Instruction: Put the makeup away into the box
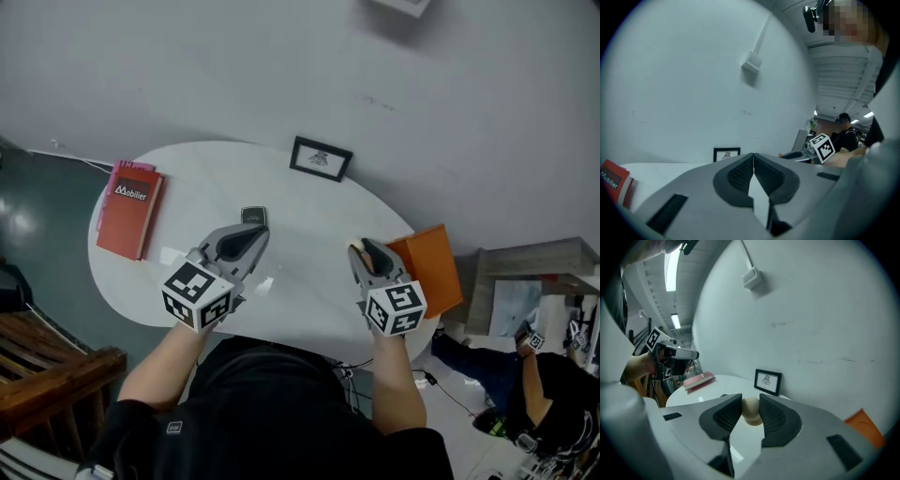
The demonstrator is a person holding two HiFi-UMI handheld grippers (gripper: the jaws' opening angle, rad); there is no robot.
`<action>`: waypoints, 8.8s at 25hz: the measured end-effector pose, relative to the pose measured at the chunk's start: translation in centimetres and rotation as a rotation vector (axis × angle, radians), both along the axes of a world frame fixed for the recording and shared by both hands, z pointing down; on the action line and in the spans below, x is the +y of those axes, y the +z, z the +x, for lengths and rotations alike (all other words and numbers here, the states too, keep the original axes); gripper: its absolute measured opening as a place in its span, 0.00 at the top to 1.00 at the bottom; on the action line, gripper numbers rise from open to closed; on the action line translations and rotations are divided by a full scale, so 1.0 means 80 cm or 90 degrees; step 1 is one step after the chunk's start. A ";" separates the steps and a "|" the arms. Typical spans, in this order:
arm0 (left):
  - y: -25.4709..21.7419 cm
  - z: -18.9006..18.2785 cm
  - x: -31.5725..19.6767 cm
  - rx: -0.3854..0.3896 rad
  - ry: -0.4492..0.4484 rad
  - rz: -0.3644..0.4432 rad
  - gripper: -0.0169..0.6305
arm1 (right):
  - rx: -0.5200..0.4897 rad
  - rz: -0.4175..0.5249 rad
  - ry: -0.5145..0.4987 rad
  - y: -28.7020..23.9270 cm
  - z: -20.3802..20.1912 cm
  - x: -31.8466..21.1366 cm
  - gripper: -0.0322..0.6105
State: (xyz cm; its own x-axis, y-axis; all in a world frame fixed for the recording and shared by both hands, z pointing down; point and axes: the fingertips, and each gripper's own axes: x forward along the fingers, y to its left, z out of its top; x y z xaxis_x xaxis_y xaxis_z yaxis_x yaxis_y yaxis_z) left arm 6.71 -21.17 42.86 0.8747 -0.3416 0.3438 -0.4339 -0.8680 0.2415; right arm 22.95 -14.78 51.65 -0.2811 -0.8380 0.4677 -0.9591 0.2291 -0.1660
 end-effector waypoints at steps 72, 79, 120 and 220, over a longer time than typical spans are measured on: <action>-0.026 -0.221 -0.109 0.054 0.049 0.035 0.95 | -0.028 0.051 0.071 -0.045 -0.251 -0.110 0.59; 0.029 -0.214 -0.112 0.001 0.043 -0.010 0.95 | -0.052 -0.031 0.049 0.052 -0.255 -0.127 0.55; -0.007 -0.258 -0.106 0.069 0.038 -0.007 0.95 | 0.111 -0.122 0.085 0.049 -0.253 -0.135 0.51; -0.133 -0.030 0.018 0.028 0.038 0.149 0.95 | 0.045 0.120 0.057 -0.168 0.003 -0.007 0.71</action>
